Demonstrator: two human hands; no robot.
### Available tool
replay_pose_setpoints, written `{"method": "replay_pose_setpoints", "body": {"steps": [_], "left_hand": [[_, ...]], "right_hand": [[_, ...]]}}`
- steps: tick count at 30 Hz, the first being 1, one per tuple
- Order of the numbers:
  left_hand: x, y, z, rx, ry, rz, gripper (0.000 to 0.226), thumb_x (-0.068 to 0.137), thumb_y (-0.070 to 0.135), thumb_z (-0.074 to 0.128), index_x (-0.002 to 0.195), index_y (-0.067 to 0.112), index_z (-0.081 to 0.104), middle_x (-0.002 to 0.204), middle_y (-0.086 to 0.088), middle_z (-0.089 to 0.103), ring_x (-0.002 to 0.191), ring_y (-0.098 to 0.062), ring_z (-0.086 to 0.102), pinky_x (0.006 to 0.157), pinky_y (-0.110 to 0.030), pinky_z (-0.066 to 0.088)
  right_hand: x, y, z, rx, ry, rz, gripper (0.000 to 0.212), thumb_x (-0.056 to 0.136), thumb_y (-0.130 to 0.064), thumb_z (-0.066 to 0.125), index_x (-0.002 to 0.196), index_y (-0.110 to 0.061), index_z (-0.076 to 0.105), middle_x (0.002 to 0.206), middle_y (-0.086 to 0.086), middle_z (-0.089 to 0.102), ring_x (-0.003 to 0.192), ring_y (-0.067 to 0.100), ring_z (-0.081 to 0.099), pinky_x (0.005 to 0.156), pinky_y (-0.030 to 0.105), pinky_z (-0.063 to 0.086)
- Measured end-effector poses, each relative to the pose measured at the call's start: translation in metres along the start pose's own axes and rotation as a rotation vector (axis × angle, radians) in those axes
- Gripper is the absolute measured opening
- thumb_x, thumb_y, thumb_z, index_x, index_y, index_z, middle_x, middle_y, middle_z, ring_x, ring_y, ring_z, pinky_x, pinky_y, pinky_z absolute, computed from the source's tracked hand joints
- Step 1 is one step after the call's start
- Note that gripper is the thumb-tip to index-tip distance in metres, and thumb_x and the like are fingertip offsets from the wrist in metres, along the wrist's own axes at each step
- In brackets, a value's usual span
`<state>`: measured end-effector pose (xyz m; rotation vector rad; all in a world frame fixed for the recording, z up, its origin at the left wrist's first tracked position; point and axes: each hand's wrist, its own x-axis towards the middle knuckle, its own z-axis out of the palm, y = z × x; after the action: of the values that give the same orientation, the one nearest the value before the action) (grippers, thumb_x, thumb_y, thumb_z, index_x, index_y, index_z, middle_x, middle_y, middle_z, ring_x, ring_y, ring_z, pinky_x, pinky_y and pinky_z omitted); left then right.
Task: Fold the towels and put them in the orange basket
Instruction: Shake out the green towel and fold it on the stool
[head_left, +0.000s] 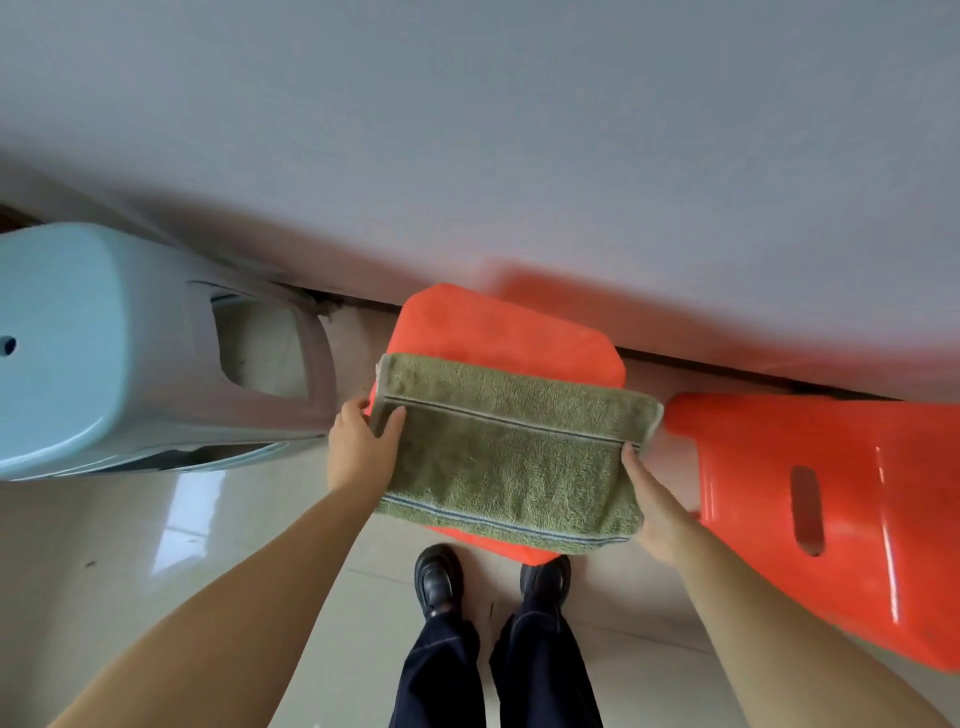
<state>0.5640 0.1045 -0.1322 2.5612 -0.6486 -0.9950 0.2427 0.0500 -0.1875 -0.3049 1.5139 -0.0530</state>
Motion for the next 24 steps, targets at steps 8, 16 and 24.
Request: {"method": "replay_pose_setpoints", "body": {"steps": [8, 16, 24], "left_hand": [[-0.014, 0.003, -0.003, -0.173, -0.057, 0.054, 0.01, 0.098, 0.02, 0.046, 0.093, 0.011, 0.045, 0.089, -0.006, 0.054, 0.084, -0.023, 0.05, 0.071, -0.03, 0.035], [-0.013, 0.006, -0.011, -0.651, -0.285, -0.212, 0.018, 0.098, 0.019, 0.045, 0.091, 0.018, 0.062, 0.095, -0.007, 0.066, 0.086, -0.024, 0.062, 0.083, -0.037, 0.052], [-0.003, -0.01, -0.033, -0.845, -0.616, -0.353, 0.053, 0.099, 0.055, 0.019, 0.113, 0.027, 0.061, 0.099, -0.003, 0.064, 0.083, -0.021, 0.059, 0.072, -0.034, 0.047]], "right_hand": [[-0.033, -0.02, -0.002, 0.061, 0.236, -0.258, 0.012, 0.089, -0.029, 0.063, 0.087, -0.019, 0.068, 0.104, 0.016, 0.07, 0.095, 0.032, 0.066, 0.094, 0.052, 0.05], [-0.103, -0.087, 0.07, -0.474, 0.288, -0.833, 0.032, 0.087, -0.034, 0.051, 0.093, -0.006, 0.065, 0.075, 0.02, 0.062, 0.069, 0.018, 0.052, 0.062, 0.031, 0.037], [-0.09, -0.054, 0.241, -0.963, 0.252, -0.831, 0.051, 0.093, -0.025, 0.045, 0.141, -0.009, 0.039, 0.107, 0.02, 0.066, 0.103, 0.037, 0.061, 0.08, 0.039, 0.047]]}}
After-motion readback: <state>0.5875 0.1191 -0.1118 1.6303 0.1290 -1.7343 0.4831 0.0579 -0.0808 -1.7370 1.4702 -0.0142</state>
